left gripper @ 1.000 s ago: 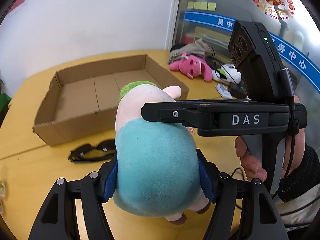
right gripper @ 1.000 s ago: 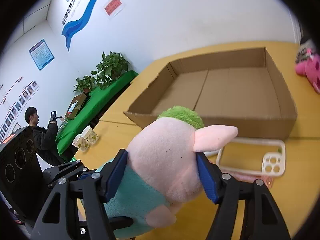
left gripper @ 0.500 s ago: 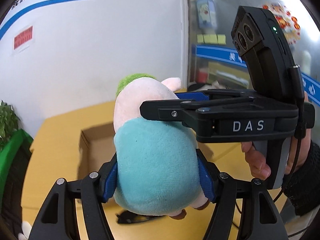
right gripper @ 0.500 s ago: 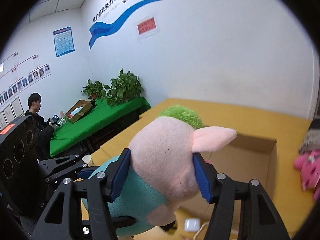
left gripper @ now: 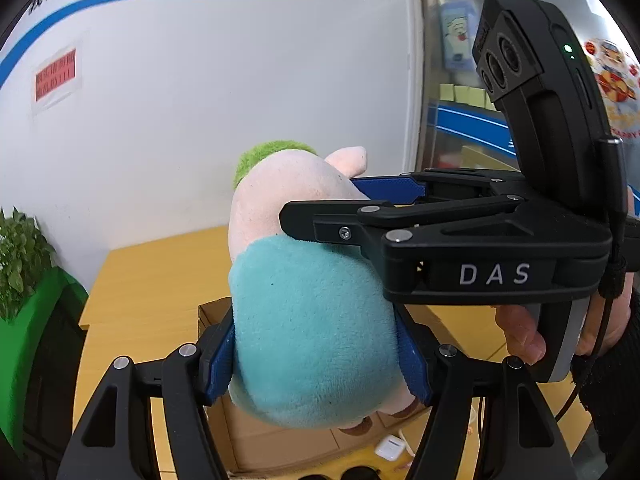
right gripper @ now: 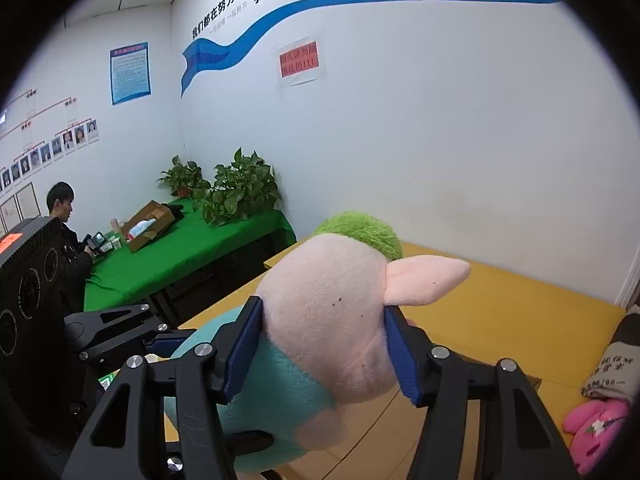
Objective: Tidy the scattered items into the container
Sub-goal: 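Lift the plush pig with both grippers and carry it over the box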
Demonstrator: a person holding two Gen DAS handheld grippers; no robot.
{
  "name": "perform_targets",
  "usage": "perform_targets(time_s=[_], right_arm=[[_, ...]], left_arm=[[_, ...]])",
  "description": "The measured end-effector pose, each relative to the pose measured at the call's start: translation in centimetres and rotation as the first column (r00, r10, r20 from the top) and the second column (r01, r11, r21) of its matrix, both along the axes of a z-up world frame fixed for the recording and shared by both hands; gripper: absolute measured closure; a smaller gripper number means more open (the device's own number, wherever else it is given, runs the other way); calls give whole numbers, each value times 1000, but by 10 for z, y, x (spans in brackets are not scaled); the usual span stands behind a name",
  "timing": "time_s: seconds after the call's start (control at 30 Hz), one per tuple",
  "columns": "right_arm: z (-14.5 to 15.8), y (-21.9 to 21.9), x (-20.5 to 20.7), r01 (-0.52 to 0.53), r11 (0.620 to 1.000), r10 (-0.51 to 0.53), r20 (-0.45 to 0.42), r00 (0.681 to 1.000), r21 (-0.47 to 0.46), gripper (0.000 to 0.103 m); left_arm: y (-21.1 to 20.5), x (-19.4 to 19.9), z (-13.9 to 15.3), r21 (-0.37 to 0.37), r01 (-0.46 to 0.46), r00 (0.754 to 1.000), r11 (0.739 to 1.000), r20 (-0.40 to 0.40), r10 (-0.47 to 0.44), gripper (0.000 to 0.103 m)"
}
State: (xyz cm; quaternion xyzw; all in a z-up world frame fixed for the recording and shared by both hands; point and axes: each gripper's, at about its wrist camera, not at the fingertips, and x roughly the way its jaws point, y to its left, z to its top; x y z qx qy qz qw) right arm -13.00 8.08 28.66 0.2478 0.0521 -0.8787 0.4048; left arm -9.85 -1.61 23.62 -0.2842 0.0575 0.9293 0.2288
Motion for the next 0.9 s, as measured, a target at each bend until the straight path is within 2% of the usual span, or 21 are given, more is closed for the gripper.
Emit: perform_targets(time_s=[0.27,0.43,0.53,0.7,0.9], right_arm=[[-38,-35,-64,-8,999,5,57,998,53,46],[-86,-54,-100,-19,996,8,124,992,85,46],[-125,-63,-122,-24,995,5,188,982,100,46],[-195,-75,-154,-24,991,-15,281,960,135,47],[-256,-82,-176,-23,988,-34,368,929,151,47]], left_arm=[[-14,-70,-41,-4,-41,994,999,99,41,30],[-20,-107,-95,-11,-38,979,999,202,39,30],[-23,-131,-132,-11,-40,959,999,279,41,30],[-23,-166,-195,-18,-52,911,998,408,55,30],[-24,-189,-251,-32,-48,863,998,502,58,30]])
